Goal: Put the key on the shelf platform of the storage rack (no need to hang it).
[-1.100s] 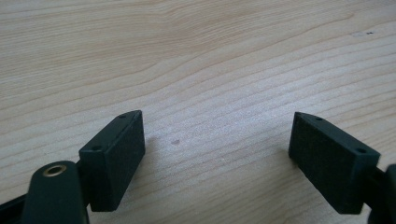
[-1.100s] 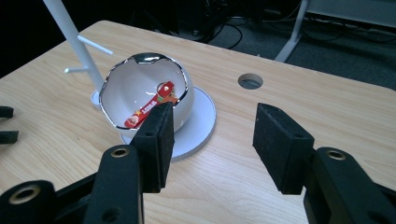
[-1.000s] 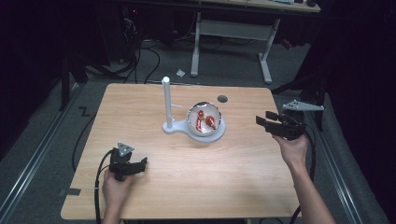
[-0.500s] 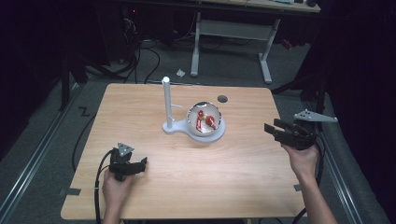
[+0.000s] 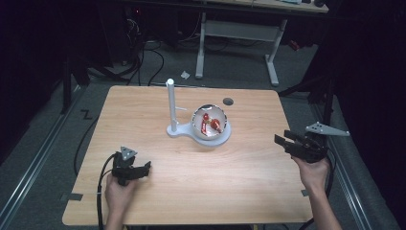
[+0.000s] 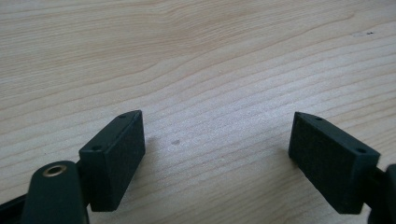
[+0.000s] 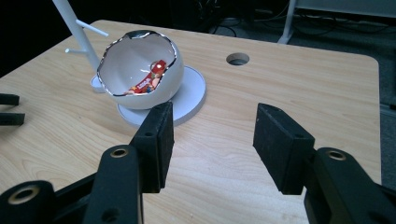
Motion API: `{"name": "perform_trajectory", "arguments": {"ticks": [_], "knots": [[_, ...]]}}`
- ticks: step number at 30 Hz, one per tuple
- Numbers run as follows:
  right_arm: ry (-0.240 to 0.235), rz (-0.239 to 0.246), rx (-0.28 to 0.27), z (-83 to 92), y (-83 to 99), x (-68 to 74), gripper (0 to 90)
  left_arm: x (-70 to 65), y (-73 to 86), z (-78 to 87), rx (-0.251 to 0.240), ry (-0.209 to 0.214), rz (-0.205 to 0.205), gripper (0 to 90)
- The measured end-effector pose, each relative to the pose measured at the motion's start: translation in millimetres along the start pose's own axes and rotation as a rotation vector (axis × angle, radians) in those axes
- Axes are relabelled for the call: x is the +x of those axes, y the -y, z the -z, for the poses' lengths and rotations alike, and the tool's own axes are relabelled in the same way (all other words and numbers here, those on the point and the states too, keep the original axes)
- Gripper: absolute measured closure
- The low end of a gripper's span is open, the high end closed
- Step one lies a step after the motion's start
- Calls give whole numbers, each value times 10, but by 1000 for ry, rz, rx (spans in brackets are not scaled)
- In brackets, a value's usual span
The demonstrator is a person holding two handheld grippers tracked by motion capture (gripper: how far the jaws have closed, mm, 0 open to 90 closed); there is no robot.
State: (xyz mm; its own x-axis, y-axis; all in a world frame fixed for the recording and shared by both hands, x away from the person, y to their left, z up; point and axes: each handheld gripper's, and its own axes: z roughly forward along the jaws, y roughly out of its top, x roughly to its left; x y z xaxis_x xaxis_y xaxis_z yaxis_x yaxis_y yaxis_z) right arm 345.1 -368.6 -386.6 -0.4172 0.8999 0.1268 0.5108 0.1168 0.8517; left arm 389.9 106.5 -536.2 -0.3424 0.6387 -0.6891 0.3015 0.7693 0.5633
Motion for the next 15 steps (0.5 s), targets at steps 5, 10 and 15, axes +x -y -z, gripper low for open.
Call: {"name": "perform_trajectory", "arguments": {"ticks": [5,10,15], "knots": [[-2,-19,1,20,108,-5,481,0,0,0,0,-1,1,190],[-2,-27,0,17,174,11,482,0,0,0,0,0,0,190],[-15,-38,6,-26,256,30,482,0,0,1,1,0,0,190]]}}
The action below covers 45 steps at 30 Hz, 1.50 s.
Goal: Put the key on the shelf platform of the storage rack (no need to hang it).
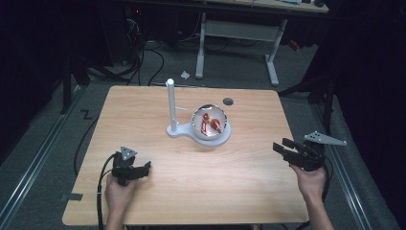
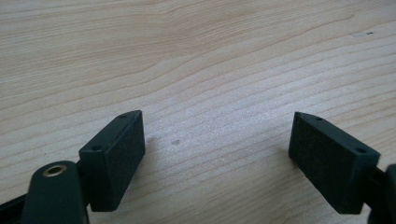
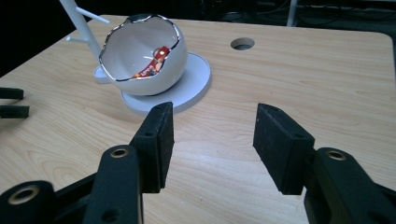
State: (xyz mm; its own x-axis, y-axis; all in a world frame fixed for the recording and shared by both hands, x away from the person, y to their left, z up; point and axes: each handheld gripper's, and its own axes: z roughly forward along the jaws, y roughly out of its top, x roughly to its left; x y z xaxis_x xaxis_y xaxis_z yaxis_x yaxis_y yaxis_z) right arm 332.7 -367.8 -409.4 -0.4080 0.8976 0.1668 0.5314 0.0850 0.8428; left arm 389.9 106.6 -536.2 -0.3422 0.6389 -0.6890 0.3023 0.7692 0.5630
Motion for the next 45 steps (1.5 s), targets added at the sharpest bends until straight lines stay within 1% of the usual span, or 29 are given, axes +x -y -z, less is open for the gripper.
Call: {"name": "perform_trajectory", "arguments": {"ticks": [5,6,9,11,14,18,23,27,30,35,39,40,41,42,45], "knots": [[-10,-10,-5,-55,60,21,487,1,-1,-2,0,1,-2,190],[-15,-17,-5,-102,85,39,491,1,-1,-2,0,1,-2,190],[-23,-18,2,-148,99,55,491,1,-1,-2,0,1,-2,190],[-34,-15,12,-221,128,97,493,1,-1,-2,0,1,-3,190],[-39,-10,17,-271,145,120,494,1,-1,-2,0,1,-2,190],[-55,-15,23,-340,166,152,495,1,-1,-2,0,1,-2,190],[-61,-7,32,-404,193,194,496,1,-1,-2,0,1,-2,190],[-70,-16,43,-472,224,211,497,0,-1,-2,0,0,-1,190],[-72,-4,46,-508,232,237,497,-2,0,-2,-1,0,2,190],[-77,-1,53,-555,259,262,497,-1,0,-1,0,0,1,190],[-82,-12,64,-606,296,280,497,-2,0,-2,0,0,2,190],[-82,-10,64,-618,303,289,496,-2,0,-1,-1,-1,3,190],[-82,5,67,-645,319,307,495,-1,0,-1,0,1,1,190],[-81,10,68,-655,327,312,494,0,0,-1,0,1,0,190],[-80,11,73,-686,350,321,492,-1,0,-1,0,1,1,190]]}}
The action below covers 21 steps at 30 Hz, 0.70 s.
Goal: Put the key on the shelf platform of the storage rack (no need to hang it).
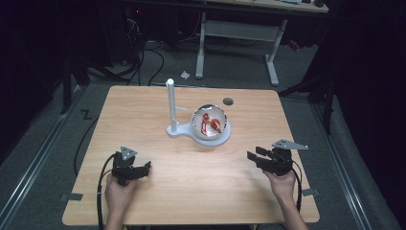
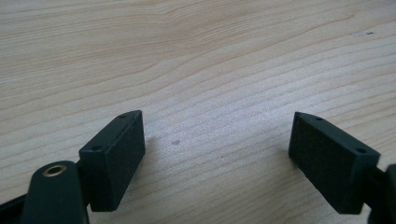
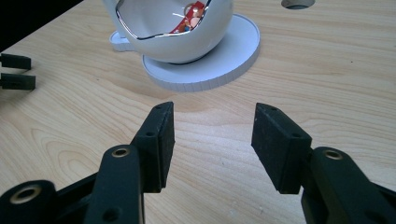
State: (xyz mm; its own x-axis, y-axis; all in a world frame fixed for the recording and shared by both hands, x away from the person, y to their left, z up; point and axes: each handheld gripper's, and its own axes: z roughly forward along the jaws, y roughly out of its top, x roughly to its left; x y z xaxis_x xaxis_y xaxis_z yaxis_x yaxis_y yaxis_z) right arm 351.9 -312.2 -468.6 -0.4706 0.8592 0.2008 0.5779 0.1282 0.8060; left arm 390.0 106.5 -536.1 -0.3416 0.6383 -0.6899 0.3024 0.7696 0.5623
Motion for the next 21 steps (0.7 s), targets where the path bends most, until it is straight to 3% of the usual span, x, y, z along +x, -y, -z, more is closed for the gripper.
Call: {"name": "perform_trajectory", "arguments": {"ticks": [11,21], "knots": [[29,-9,17,-140,102,-21,484,0,0,0,0,-1,0,190],[27,-19,24,-243,172,-18,485,0,1,0,-1,-1,1,190]]}}
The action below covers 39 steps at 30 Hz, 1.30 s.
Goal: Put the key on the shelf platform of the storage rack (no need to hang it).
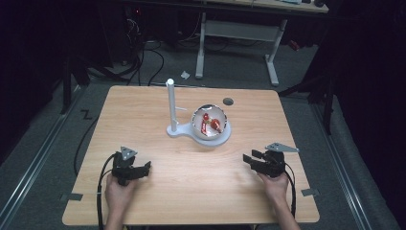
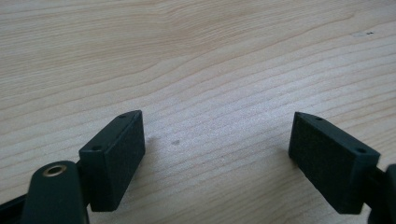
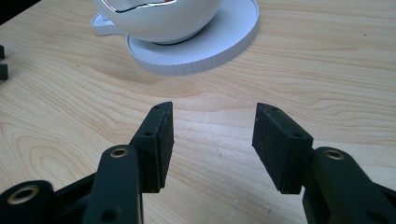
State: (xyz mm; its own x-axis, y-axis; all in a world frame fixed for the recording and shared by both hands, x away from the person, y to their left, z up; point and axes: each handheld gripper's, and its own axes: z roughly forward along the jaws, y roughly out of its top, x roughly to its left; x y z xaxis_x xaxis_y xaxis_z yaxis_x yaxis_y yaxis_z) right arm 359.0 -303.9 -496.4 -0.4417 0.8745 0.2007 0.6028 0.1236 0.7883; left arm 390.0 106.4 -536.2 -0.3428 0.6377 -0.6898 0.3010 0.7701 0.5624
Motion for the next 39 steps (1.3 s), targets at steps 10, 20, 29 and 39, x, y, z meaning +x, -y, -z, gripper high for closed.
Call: {"name": "perform_trajectory", "arguments": {"ticks": [10,20,29,39], "knots": [[26,26,27,-123,46,38,484,-1,1,0,0,0,1,190],[49,51,49,-214,69,66,483,0,0,0,0,0,1,190],[84,84,70,-267,84,74,481,0,0,0,0,0,0,190],[102,92,83,-311,103,88,480,0,0,0,0,0,-1,190]]}}
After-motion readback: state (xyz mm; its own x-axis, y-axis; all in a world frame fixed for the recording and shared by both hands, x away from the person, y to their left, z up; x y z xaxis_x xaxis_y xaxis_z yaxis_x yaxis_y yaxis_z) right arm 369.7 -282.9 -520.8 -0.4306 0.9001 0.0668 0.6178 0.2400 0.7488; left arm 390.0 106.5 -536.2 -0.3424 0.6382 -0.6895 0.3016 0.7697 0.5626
